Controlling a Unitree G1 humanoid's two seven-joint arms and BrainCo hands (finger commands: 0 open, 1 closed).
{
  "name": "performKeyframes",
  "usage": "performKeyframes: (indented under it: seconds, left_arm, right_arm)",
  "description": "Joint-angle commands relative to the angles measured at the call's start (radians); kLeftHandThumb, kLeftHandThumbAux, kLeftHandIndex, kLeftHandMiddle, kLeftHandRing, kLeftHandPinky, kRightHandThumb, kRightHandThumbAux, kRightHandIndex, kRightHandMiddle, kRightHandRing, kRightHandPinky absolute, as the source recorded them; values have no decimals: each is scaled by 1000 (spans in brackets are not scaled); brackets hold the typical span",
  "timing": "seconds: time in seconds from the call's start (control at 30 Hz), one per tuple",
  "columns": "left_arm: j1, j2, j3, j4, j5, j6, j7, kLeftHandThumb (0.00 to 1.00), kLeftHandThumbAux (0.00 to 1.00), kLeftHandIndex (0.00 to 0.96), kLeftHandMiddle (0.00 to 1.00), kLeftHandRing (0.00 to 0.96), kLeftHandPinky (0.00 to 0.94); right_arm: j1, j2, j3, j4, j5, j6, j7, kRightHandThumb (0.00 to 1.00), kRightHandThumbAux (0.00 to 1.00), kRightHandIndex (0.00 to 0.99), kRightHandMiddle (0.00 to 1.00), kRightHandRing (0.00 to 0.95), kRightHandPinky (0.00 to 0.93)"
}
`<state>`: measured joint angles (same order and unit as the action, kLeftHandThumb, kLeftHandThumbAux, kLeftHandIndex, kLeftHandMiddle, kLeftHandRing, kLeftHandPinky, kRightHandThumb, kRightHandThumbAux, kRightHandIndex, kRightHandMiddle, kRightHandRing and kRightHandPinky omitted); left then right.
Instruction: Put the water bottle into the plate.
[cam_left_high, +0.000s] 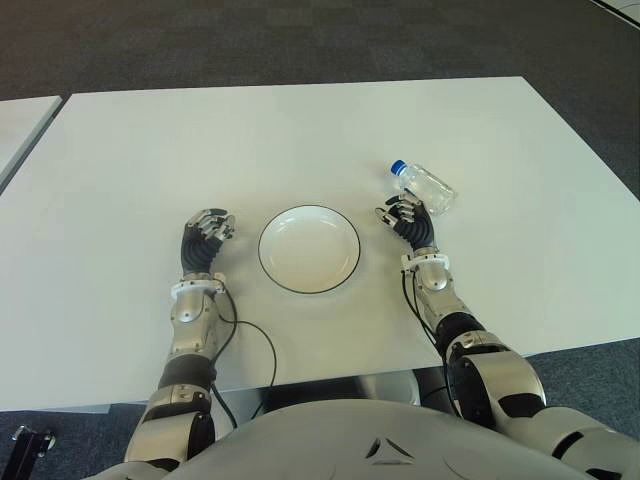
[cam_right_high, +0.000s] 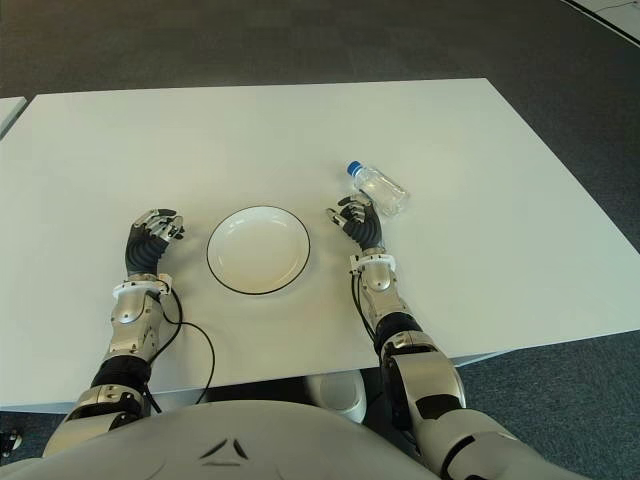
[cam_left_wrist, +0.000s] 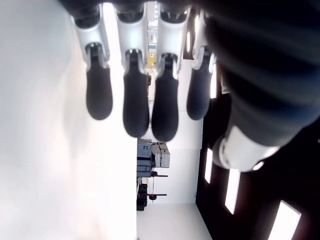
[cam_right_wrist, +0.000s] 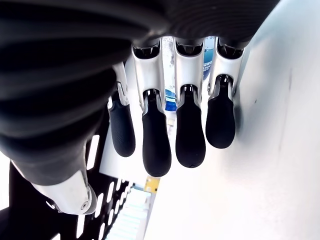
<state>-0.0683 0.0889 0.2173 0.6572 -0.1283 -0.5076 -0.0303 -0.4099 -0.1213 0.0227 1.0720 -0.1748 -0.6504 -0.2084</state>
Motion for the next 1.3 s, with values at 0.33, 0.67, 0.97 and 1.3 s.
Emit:
performKeyframes:
  seconds: [0.33,0.67,0.97,1.3]
  left_arm:
    - [26,-16,-5,17,7,50,12,710,711,434,590,554,536]
    - [24,-20,-2,14,5,53,11,710,711,435,597,568,555]
    - [24,-23,2,15,-4,53,6,711,710,435,597,570,558]
    - [24,-15,-5,26,5,21,-8,710,710,435,598,569,549]
  right_arm:
    - [73,-31,84,-206,-189,55,-166,707,727,434,679,696,713]
    - [11,-92,150,-325,-417,156,-401,695,730,425,621,632,622]
    - [-24,-135,164,-417,-433,222,-362,338,699,202,230,225,224]
    - [-166,-172,179,-302,-461,170,-457,265,520,18,29,35,61]
